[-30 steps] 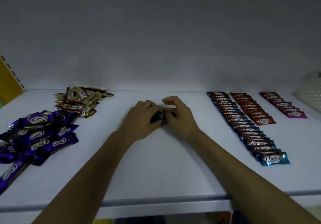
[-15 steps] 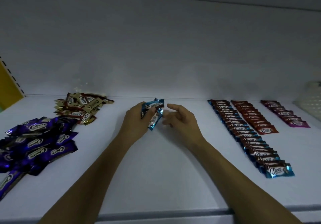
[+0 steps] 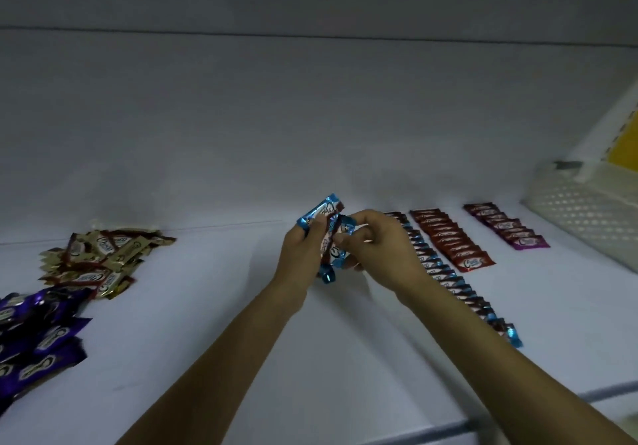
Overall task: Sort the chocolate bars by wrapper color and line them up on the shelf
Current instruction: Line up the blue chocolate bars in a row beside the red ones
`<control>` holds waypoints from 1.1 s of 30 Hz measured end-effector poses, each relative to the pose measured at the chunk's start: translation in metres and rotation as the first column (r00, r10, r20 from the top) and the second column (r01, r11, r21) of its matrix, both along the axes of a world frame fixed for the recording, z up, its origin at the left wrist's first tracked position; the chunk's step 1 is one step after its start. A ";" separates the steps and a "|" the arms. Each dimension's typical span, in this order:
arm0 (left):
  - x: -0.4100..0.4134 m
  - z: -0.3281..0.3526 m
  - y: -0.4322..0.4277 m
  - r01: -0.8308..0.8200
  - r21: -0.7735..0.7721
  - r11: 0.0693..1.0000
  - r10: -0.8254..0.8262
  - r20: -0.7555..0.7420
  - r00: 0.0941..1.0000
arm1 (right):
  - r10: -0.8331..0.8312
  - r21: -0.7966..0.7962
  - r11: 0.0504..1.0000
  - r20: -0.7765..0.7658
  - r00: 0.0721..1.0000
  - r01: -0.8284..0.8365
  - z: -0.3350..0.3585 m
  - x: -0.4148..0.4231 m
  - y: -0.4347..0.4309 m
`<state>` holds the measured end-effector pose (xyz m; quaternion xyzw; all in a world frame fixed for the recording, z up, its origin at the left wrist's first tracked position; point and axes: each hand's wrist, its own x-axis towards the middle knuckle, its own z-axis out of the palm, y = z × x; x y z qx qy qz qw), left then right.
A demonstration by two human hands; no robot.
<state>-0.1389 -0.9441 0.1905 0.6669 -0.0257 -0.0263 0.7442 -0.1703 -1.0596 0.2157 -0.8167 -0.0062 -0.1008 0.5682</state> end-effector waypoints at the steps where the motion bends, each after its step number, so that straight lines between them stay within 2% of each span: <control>1: 0.002 0.000 -0.003 -0.006 0.001 1.000 0.006 -0.010 1.000 | -0.029 0.014 0.999 -0.011 1.000 0.029 0.001 0.000 -0.009; 3: 0.005 -0.002 -0.003 -0.005 0.024 1.000 0.005 -0.021 1.000 | -0.054 0.045 0.997 -0.026 0.998 0.055 0.002 -0.001 -0.026; 4: 0.006 -0.005 -0.002 0.009 0.042 0.999 -0.008 -0.018 1.000 | -0.056 -0.007 0.998 -0.013 0.998 0.055 0.002 0.000 -0.033; 7: 0.008 -0.013 0.005 0.028 0.080 0.996 -0.027 -0.019 0.999 | -0.027 -0.361 0.932 0.022 0.999 0.033 -0.005 0.009 -0.040; 10: 0.008 -0.017 0.012 0.001 0.058 0.998 0.000 -0.011 1.000 | 0.035 -0.577 0.816 -0.015 0.999 -0.038 -0.018 0.022 -0.032; 13: 0.009 -0.018 0.015 -0.034 0.028 0.999 0.034 -0.014 0.999 | 0.015 -0.816 0.578 0.017 1.000 0.005 -0.032 0.026 -0.022; 16: 0.010 -0.019 0.014 -0.079 -0.025 0.997 0.079 -0.020 0.997 | 0.009 -0.945 0.316 0.088 0.996 0.080 -0.037 0.013 -0.010; 18: 0.010 -0.019 0.012 -0.103 -0.050 0.993 0.103 -0.011 0.995 | 0.028 -0.971 0.236 0.044 0.999 0.037 -0.039 0.003 0.001; 21: 0.011 -0.020 0.010 -0.133 -0.042 0.990 0.133 -0.007 0.991 | -0.065 -0.945 0.326 -0.054 0.996 -0.030 -0.039 0.017 0.008; 26: 0.015 -0.023 0.011 -0.159 -0.058 0.986 0.159 -0.010 0.987 | -0.108 -0.893 0.441 -0.153 0.982 -0.091 -0.060 0.081 0.004; 33: 0.017 -0.025 0.008 -0.194 -0.065 0.979 0.196 0.019 0.981 | -0.117 -0.879 0.474 -0.115 0.986 -0.047 -0.060 0.105 -0.010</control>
